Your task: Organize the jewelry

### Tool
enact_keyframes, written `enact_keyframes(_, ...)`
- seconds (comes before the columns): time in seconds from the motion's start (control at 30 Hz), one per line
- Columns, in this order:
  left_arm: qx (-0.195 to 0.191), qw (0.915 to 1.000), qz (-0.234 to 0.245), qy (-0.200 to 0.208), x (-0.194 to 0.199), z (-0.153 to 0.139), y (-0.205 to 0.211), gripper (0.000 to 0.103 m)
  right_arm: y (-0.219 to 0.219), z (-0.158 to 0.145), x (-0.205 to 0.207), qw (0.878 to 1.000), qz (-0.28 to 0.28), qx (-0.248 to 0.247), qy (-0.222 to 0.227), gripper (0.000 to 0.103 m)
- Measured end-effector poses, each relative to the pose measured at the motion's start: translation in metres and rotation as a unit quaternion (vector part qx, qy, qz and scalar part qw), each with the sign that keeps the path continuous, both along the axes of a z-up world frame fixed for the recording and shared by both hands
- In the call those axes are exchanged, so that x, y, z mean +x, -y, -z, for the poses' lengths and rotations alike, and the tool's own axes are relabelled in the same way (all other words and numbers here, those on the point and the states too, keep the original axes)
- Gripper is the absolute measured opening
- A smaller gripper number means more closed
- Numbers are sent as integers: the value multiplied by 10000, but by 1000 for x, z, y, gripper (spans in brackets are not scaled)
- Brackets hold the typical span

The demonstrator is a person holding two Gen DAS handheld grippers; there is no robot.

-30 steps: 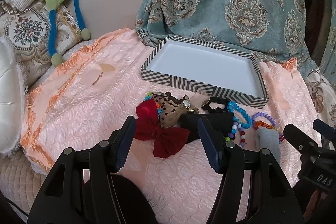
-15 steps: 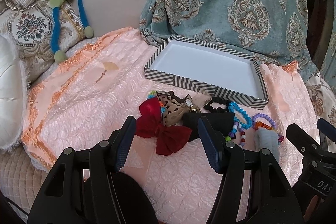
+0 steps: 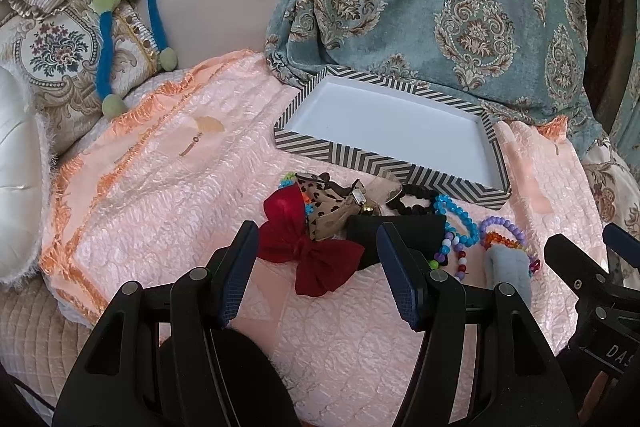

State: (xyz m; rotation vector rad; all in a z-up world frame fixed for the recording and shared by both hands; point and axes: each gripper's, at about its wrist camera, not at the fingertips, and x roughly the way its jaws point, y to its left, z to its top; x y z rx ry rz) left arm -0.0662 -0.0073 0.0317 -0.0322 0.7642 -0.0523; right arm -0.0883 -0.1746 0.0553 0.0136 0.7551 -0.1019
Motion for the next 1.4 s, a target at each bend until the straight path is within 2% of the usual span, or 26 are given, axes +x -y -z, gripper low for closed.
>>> enact_keyframes(1.03,7,9999,24,-110,3,6,1,61,-1,7,2,9999,-93,-57,-126,103)
enact_keyframes(1.4,6,10000,13,-87,2,5,0,61,3,8,2,9995,-137,251,-98,103)
